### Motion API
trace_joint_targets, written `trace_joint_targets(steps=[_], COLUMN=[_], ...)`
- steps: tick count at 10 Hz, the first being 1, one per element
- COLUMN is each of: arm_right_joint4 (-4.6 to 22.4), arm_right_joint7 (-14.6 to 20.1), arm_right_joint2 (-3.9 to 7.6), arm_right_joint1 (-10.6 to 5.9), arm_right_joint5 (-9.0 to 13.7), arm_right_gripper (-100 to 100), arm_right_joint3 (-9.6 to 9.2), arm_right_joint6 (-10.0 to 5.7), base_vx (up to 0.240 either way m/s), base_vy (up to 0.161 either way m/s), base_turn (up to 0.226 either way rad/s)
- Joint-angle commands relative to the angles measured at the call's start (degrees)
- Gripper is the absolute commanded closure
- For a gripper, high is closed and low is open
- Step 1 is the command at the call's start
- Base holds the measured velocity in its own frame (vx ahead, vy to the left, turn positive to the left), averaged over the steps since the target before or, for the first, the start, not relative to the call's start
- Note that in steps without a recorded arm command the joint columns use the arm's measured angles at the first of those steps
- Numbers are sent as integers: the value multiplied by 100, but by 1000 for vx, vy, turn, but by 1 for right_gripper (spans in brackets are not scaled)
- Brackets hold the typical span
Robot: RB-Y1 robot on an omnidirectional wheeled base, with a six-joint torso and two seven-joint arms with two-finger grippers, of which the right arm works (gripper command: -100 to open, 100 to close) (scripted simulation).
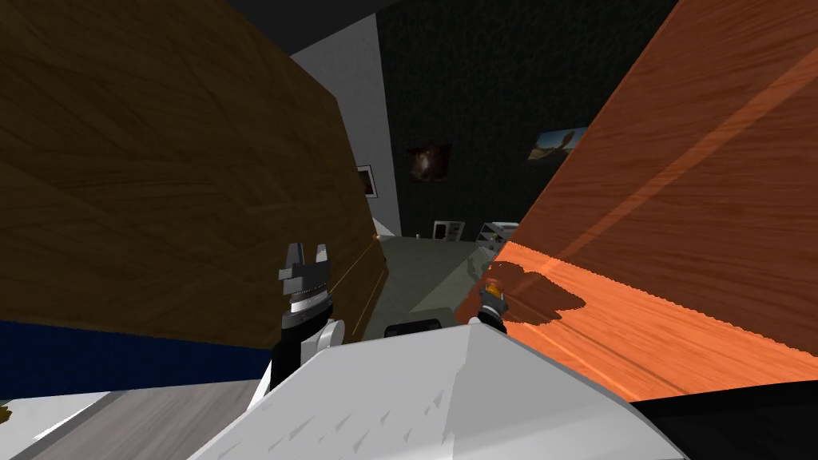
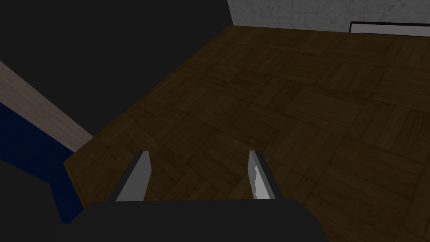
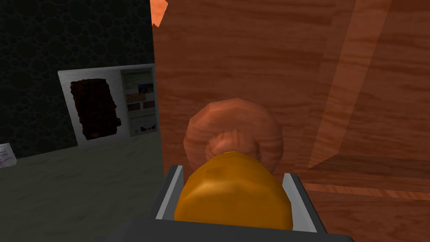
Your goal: Push the door open
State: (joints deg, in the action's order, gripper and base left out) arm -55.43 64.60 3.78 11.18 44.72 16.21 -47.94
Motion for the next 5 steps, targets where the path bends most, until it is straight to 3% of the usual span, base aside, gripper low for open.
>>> trace_joint_targets(steps=[1,5], arm_right_joint4=[9,32], arm_right_joint7=[4,-44], arm_right_joint2=[45,45], arm_right_joint1=[-8,13], arm_right_joint5=[42,217], arm_right_gripper=[100,100], arm_right_joint3=[90,349], arm_right_joint6=[-83,-127], base_vx=[151,197], base_vy=[-81,-72], base_turn=[-26,-54])
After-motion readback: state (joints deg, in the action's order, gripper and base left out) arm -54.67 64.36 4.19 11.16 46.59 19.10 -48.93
